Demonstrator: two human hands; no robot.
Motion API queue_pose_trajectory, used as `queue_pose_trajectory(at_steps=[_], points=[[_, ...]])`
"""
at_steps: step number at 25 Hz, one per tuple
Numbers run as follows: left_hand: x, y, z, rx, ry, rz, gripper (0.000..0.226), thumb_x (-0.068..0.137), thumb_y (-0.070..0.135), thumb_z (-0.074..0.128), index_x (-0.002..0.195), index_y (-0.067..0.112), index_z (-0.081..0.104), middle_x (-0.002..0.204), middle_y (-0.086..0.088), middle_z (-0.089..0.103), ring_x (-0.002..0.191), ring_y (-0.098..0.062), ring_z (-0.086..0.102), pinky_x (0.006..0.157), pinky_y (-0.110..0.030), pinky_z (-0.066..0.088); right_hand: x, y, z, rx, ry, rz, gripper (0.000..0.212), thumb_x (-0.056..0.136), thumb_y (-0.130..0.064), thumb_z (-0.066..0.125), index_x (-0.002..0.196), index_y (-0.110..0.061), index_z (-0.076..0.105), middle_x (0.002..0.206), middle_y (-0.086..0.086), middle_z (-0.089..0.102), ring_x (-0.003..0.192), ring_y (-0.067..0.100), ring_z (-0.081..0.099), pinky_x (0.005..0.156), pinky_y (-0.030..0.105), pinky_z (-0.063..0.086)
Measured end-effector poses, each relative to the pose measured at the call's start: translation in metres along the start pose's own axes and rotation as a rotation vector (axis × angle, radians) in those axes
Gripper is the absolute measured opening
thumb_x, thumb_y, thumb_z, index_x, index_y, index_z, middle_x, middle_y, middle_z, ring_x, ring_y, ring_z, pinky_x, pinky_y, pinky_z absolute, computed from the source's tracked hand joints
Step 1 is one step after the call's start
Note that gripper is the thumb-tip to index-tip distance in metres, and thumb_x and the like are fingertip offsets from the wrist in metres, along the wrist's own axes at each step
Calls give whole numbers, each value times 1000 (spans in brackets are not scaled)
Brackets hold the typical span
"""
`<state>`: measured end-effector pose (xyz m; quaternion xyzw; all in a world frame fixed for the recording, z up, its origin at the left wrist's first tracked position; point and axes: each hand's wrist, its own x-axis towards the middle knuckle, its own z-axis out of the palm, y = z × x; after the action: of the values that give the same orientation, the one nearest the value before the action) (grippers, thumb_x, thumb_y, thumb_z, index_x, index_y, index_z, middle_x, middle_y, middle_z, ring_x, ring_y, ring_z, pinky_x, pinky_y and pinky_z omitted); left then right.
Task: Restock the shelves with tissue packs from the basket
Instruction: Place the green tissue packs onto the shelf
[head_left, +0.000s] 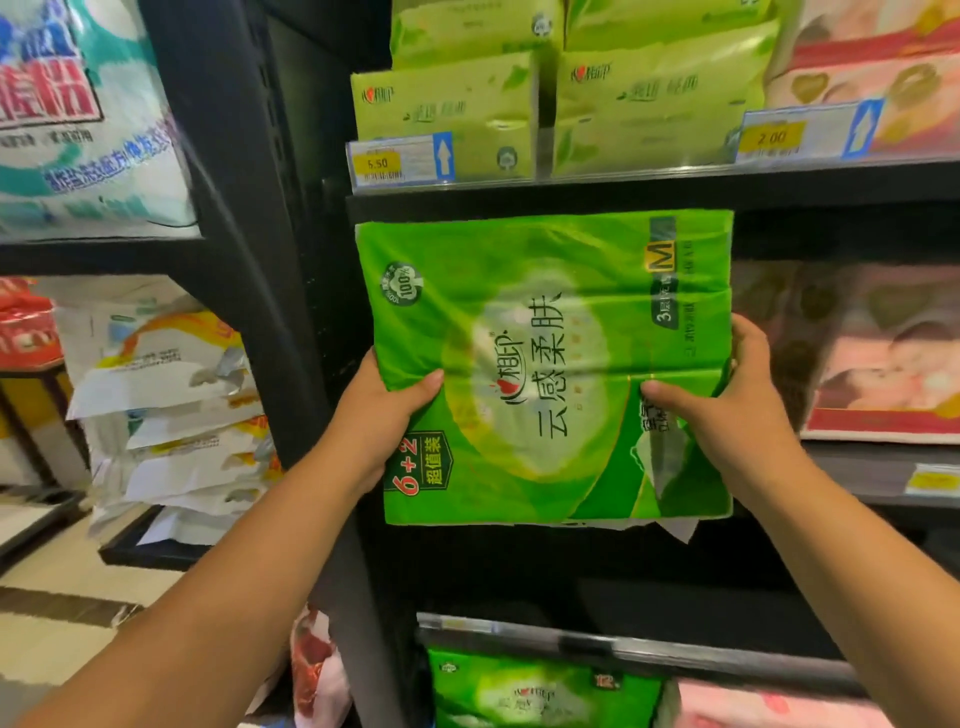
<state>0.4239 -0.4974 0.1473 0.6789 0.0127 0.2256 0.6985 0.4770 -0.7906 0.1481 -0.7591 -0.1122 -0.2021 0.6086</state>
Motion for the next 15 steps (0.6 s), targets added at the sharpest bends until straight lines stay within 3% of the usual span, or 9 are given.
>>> queue_pose_trajectory(at_steps=[4, 6, 9, 11, 15], points=[[22, -3, 14, 81, 49, -3, 24, 91, 18, 65, 114, 21, 60, 107, -1, 72, 92, -15, 70, 76, -31, 55, 31, 9, 1, -47, -45, -24, 76, 59, -43, 82, 122, -51, 39, 119, -5, 62, 116, 24, 56, 98, 52, 46], [33, 0, 17, 105, 77, -7, 28, 90, 19, 66, 118, 17, 60, 109, -4, 72, 96, -20, 70, 82, -37, 55, 47, 9, 3, -30, -74, -23, 76, 62, -37, 84, 126, -41, 43, 117, -4, 64, 111, 21, 60, 96, 48, 48], [47, 8, 18, 131, 127, 11, 30, 90, 19, 67, 118, 15, 60, 105, -1, 72, 93, -18, 70, 79, -35, 55, 67, 3, 8, -1, -71, -25, 70, 72, -17, 84, 129, -26, 45, 113, -2, 65, 102, 18, 64, 85, 35, 52], [54, 16, 18, 162, 145, 25, 26, 90, 19, 67, 115, 17, 60, 104, 1, 72, 91, -16, 70, 78, -33, 55, 75, -2, 12, -10, -49, -7, 64, 73, -17, 83, 124, -23, 44, 112, 2, 63, 99, 20, 63, 77, 30, 47], [64, 18, 16, 167, 140, 11, 21, 90, 17, 66, 110, 20, 60, 102, 2, 71, 89, -14, 70, 74, -30, 54, 85, -1, 20, -65, -25, 68, 65, 73, -23, 84, 119, -20, 39, 116, 10, 58, 100, 28, 60, 77, 33, 47]])
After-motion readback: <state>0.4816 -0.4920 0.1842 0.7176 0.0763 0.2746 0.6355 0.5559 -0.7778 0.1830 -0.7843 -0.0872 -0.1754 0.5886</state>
